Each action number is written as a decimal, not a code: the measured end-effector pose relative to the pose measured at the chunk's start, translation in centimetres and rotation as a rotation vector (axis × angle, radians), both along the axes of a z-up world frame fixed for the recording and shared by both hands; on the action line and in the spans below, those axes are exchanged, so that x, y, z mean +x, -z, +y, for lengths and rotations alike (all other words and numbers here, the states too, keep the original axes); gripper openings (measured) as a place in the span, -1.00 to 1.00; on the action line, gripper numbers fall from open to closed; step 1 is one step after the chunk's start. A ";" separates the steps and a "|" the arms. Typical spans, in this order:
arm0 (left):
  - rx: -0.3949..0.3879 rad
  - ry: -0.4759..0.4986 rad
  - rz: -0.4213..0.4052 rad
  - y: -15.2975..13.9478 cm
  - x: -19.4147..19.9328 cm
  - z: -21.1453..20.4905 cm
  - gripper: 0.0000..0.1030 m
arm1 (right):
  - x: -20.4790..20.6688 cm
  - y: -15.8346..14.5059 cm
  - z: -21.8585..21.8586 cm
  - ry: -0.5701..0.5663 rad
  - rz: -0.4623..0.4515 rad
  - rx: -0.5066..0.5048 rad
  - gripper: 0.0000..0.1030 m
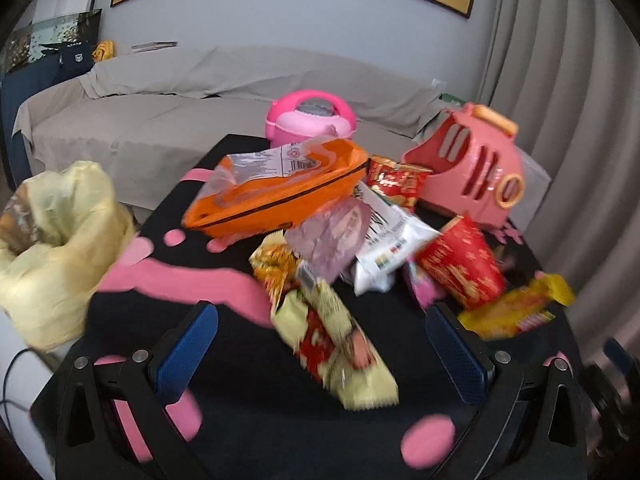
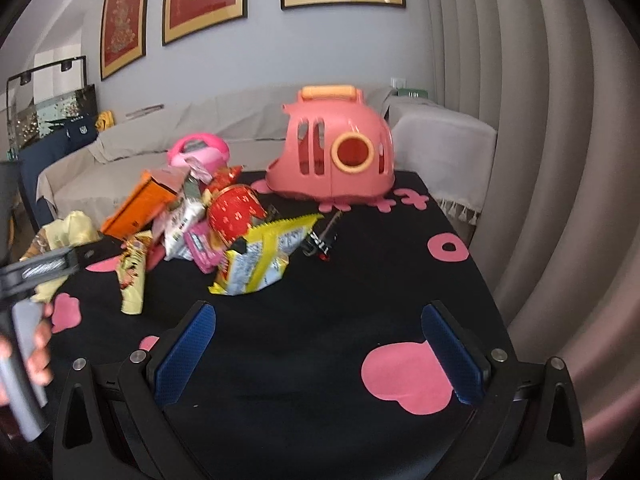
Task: Collect trash
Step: 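Grasp the gold snack wrapper with the left gripper while the right gripper grasps the red paper cup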
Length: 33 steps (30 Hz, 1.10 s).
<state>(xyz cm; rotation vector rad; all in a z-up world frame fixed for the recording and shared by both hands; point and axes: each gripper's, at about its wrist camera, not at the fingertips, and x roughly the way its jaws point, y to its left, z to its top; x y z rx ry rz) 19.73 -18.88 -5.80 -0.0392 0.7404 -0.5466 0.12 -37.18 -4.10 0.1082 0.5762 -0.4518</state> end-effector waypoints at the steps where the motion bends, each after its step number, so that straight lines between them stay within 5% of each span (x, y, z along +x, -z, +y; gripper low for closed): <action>1: 0.004 -0.003 0.011 0.5 0.7 -0.3 0.97 | 0.2 0.1 -0.2 -0.001 0.004 -0.001 0.99; 7: 0.008 -0.011 0.121 3.3 3.0 -0.7 0.90 | 1.4 0.0 -0.8 -0.007 0.008 -0.022 0.99; 13: 0.000 -0.006 0.145 4.3 2.9 -0.2 0.90 | 4.0 -1.5 -1.8 -0.045 -0.045 0.054 0.99; 19: -0.006 0.008 0.142 4.2 2.8 0.2 0.91 | 7.9 -3.7 -2.0 -0.077 -0.094 0.026 0.99; 25: 0.007 0.008 0.144 4.3 2.6 0.3 0.95 | 14.8 -2.9 -2.5 -0.242 0.069 0.087 0.98; 28: -0.021 -0.008 0.168 4.0 2.6 0.7 0.95 | 16.7 -1.2 -2.1 -0.282 0.154 0.097 0.80; 33: -0.026 -0.021 0.172 3.7 3.0 1.4 0.80 | 18.1 1.1 -1.2 -0.317 0.224 0.064 0.78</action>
